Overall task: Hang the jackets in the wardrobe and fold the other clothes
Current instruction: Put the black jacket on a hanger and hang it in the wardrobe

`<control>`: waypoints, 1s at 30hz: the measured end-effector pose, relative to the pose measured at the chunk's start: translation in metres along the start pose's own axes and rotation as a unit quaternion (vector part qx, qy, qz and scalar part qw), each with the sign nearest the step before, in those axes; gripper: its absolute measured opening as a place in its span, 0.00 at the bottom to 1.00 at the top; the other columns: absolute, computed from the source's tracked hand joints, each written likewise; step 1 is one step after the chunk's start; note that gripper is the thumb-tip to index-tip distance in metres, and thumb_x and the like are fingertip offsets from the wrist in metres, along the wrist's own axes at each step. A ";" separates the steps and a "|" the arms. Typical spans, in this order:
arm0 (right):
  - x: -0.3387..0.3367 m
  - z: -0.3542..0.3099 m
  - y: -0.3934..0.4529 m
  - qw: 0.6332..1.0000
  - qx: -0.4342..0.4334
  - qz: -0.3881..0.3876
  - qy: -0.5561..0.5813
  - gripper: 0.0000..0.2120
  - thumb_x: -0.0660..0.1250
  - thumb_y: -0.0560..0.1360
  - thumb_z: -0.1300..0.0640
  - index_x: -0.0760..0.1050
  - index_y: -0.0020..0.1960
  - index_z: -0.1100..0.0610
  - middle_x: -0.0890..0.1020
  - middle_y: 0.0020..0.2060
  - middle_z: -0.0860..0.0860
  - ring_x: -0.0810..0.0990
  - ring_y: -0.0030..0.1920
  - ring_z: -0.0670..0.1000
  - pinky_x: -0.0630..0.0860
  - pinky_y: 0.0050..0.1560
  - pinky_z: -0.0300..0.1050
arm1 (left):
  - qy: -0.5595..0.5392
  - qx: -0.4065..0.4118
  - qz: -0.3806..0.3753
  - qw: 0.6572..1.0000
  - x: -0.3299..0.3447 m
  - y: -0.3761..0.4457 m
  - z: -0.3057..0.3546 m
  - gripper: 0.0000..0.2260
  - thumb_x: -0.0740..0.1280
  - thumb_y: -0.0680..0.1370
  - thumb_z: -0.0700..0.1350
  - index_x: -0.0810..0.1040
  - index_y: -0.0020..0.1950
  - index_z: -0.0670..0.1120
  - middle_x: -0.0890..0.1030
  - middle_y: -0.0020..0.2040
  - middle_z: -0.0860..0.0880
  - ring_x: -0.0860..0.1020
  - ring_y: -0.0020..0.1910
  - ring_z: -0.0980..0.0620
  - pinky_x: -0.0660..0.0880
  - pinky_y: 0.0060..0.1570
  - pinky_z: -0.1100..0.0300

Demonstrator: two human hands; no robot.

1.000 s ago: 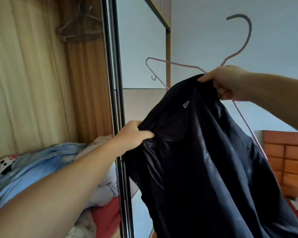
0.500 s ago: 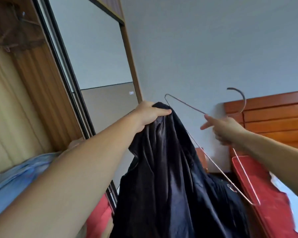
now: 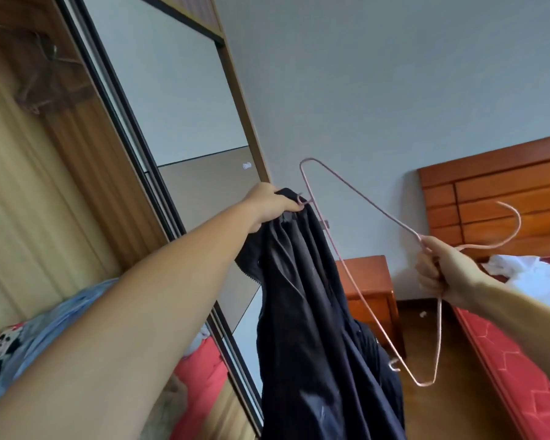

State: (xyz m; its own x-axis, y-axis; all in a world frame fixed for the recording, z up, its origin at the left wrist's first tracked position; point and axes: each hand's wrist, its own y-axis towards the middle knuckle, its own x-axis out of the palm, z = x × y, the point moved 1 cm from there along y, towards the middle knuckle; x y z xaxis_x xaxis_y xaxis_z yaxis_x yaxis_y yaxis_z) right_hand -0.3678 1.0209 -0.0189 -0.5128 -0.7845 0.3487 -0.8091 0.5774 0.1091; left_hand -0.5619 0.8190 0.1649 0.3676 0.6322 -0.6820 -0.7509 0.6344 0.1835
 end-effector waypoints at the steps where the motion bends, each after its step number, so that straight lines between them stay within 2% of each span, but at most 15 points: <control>1: -0.004 0.007 -0.006 1.000 -0.006 0.008 -0.028 0.29 0.57 0.78 0.48 0.60 0.19 0.55 0.58 0.18 0.51 0.56 0.18 0.48 0.53 0.22 0.35 | -0.010 0.002 0.005 1.000 -0.003 -0.002 0.002 0.12 0.78 0.67 0.46 0.84 0.47 0.44 0.85 0.43 0.46 0.83 0.43 0.47 0.79 0.42 0.57; 6: -0.016 0.037 -0.046 0.967 -0.004 0.074 -0.243 0.28 0.58 0.80 0.49 0.62 0.22 0.55 0.62 0.18 0.54 0.60 0.18 0.50 0.55 0.22 0.38 | -0.037 0.013 0.009 0.999 -0.008 -0.014 0.008 0.06 0.76 0.69 0.42 0.85 0.44 0.45 0.85 0.42 0.47 0.83 0.43 0.47 0.78 0.44 0.58; 8: -0.014 0.033 -0.062 0.945 -0.012 0.095 -0.312 0.30 0.58 0.81 0.51 0.62 0.20 0.53 0.64 0.17 0.51 0.61 0.18 0.48 0.58 0.22 0.40 | -0.013 0.025 -0.010 1.000 0.001 -0.022 0.010 0.03 0.76 0.70 0.43 0.84 0.41 0.47 0.85 0.37 0.51 0.83 0.37 0.53 0.76 0.37 0.64; 10: -0.013 0.030 -0.078 0.908 -0.024 0.116 -0.402 0.30 0.58 0.81 0.53 0.61 0.20 0.54 0.64 0.17 0.46 0.61 0.19 0.45 0.60 0.24 0.40 | 0.032 0.040 -0.018 0.999 0.015 -0.032 0.006 0.05 0.77 0.68 0.47 0.84 0.39 0.48 0.84 0.35 0.52 0.82 0.33 0.56 0.75 0.33 0.66; 12: -0.011 0.024 -0.093 0.877 -0.021 0.152 -0.456 0.31 0.58 0.79 0.48 0.63 0.18 0.56 0.64 0.15 0.46 0.62 0.17 0.45 0.61 0.25 0.42 | 0.085 0.052 -0.021 0.995 0.031 -0.044 0.000 0.09 0.79 0.66 0.50 0.83 0.39 0.47 0.83 0.37 0.50 0.81 0.36 0.54 0.74 0.35 0.64; 14: -0.009 0.017 -0.104 0.863 -0.004 0.159 -0.480 0.31 0.57 0.78 0.44 0.69 0.18 0.52 0.66 0.13 0.46 0.66 0.16 0.44 0.61 0.27 0.42 | 0.125 0.049 -0.031 0.990 0.050 -0.062 -0.004 0.13 0.79 0.66 0.50 0.83 0.41 0.44 0.82 0.40 0.47 0.80 0.40 0.50 0.72 0.37 0.61; 16: -0.005 0.011 -0.114 0.853 -0.017 0.166 -0.494 0.30 0.57 0.78 0.43 0.71 0.18 0.49 0.67 0.13 0.46 0.69 0.16 0.42 0.61 0.28 0.42 | 0.129 0.049 -0.055 0.989 0.068 -0.080 0.000 0.13 0.78 0.67 0.47 0.83 0.45 0.41 0.83 0.43 0.44 0.80 0.43 0.47 0.73 0.38 0.60; 18: -0.004 0.010 -0.121 0.850 -0.033 0.176 -0.495 0.32 0.57 0.78 0.43 0.68 0.19 0.56 0.67 0.13 0.46 0.69 0.16 0.43 0.61 0.27 0.43 | 0.127 0.051 -0.060 0.989 0.080 -0.093 0.008 0.12 0.76 0.68 0.44 0.83 0.48 0.40 0.83 0.46 0.42 0.81 0.45 0.46 0.74 0.40 0.59; 20: -0.006 0.008 -0.126 0.861 -0.041 0.170 -0.477 0.30 0.58 0.78 0.44 0.64 0.21 0.56 0.67 0.15 0.47 0.67 0.17 0.44 0.64 0.28 0.43 | 0.125 0.048 -0.048 0.990 0.082 -0.097 0.017 0.11 0.75 0.69 0.43 0.83 0.49 0.41 0.83 0.47 0.43 0.80 0.46 0.46 0.73 0.38 0.61; 22: -0.012 0.000 -0.132 0.862 -0.035 0.136 -0.487 0.28 0.59 0.79 0.46 0.64 0.22 0.56 0.67 0.15 0.47 0.66 0.17 0.44 0.64 0.27 0.43 | 0.123 0.040 -0.024 0.991 0.075 -0.099 0.025 0.09 0.75 0.70 0.44 0.83 0.48 0.42 0.83 0.47 0.45 0.80 0.46 0.47 0.73 0.39 0.61; 24: -0.030 -0.015 -0.143 0.853 -0.022 0.111 -0.510 0.27 0.60 0.79 0.51 0.63 0.22 0.55 0.66 0.14 0.47 0.65 0.17 0.44 0.63 0.27 0.42 | 0.134 0.027 0.012 0.991 0.066 -0.101 0.030 0.10 0.75 0.71 0.44 0.84 0.50 0.43 0.83 0.48 0.46 0.79 0.48 0.46 0.75 0.43 0.59; 26: -0.047 -0.031 -0.150 0.846 -0.004 0.112 -0.521 0.26 0.62 0.77 0.54 0.64 0.21 0.55 0.67 0.14 0.47 0.66 0.20 0.48 0.64 0.28 0.42 | 0.137 0.013 0.044 0.990 0.057 -0.102 0.027 0.10 0.76 0.71 0.44 0.84 0.51 0.44 0.83 0.47 0.46 0.79 0.48 0.46 0.73 0.45 0.59; 28: -0.053 -0.041 -0.155 0.851 0.005 0.103 -0.516 0.24 0.62 0.76 0.55 0.64 0.21 0.55 0.68 0.17 0.48 0.66 0.22 0.49 0.64 0.29 0.42 | 0.135 0.018 0.038 0.990 0.062 -0.108 0.035 0.10 0.77 0.70 0.44 0.84 0.50 0.46 0.83 0.46 0.47 0.80 0.46 0.48 0.73 0.43 0.60; 30: -0.042 -0.044 -0.152 0.858 -0.001 0.075 -0.508 0.21 0.61 0.76 0.57 0.65 0.24 0.56 0.69 0.18 0.48 0.66 0.21 0.46 0.65 0.26 0.40 | 0.160 0.039 0.000 0.986 0.077 -0.117 0.053 0.11 0.78 0.68 0.45 0.85 0.49 0.47 0.84 0.44 0.48 0.80 0.43 0.51 0.73 0.38 0.63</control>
State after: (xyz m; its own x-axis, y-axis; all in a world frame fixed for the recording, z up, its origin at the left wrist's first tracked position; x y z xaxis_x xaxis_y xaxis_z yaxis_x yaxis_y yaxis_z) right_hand -0.2104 0.9756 -0.0088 -0.5980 -0.4924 -0.6324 -0.7115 0.6893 0.1362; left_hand -0.4162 0.8168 0.1288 0.1671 0.4673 -0.8682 -0.7018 0.6749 0.2282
